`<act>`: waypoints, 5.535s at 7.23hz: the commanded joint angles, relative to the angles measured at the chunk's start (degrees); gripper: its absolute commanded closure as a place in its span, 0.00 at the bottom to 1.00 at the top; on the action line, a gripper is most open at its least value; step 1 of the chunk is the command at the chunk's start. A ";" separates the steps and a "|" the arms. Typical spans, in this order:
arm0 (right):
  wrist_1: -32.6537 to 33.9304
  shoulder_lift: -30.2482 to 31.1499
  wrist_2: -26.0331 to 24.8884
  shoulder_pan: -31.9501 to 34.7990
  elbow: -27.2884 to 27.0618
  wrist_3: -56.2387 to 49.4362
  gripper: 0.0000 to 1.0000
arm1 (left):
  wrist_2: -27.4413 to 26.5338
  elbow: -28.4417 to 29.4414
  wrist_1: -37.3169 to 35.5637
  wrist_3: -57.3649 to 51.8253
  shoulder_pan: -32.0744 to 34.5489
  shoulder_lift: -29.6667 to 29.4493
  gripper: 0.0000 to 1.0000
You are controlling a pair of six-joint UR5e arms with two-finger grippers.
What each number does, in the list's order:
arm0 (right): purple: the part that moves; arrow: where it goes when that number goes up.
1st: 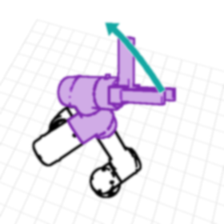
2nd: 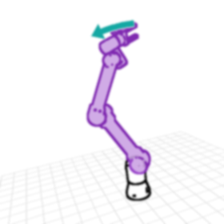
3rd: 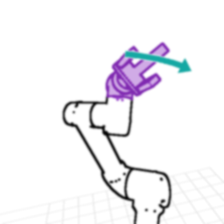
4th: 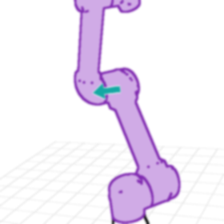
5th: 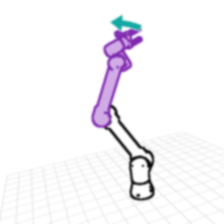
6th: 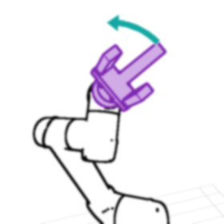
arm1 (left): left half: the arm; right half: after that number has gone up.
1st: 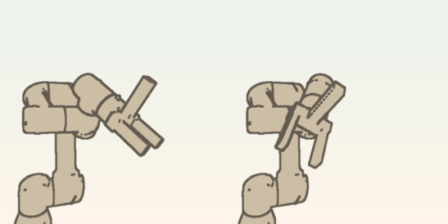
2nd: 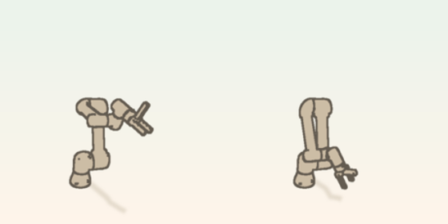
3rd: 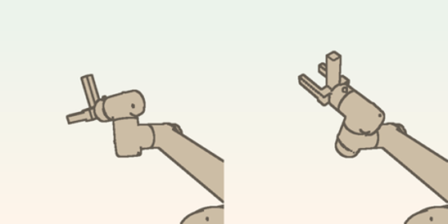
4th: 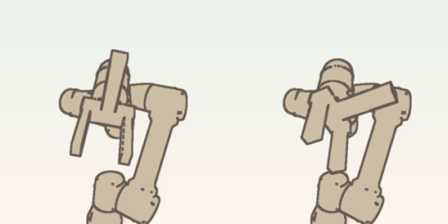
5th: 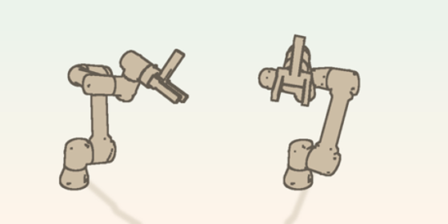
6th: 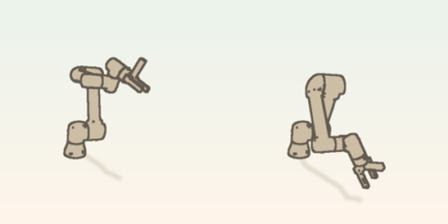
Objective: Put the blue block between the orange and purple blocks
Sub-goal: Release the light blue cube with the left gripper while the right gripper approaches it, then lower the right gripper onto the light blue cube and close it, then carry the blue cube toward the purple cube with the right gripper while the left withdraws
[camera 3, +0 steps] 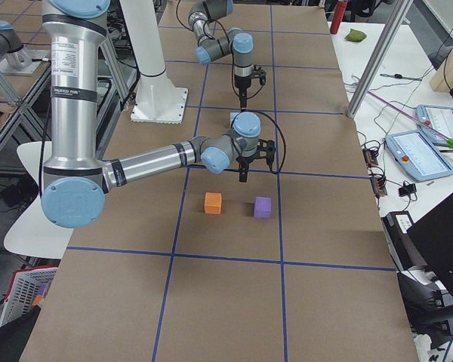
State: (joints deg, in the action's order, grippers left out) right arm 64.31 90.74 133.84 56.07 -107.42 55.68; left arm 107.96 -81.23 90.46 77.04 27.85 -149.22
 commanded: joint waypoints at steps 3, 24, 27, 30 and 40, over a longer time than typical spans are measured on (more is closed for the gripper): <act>-0.33 -12.48 -14.08 -16.47 -0.07 22.32 0.00 | 7.00 -28.76 -1.16 -8.81 9.14 27.43 0.00; 5.12 -27.02 -31.80 -29.97 10.30 17.88 0.12 | 6.83 -30.30 -0.98 -8.66 9.50 30.04 0.00; 5.21 -26.76 -32.51 -30.32 8.30 17.88 1.00 | 6.74 -30.30 -0.98 -8.75 9.41 30.04 0.00; 6.18 -16.77 -16.94 -15.89 -1.28 15.36 1.00 | 6.74 -30.56 -0.90 -9.71 10.02 32.14 0.00; -5.25 12.19 -9.48 1.06 2.04 -7.52 1.00 | 17.20 -33.28 -0.90 -39.95 27.87 49.82 0.00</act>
State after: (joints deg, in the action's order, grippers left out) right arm 59.11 103.45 124.40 57.03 -106.65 48.13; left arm 124.65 -113.96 89.63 38.18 55.07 -100.16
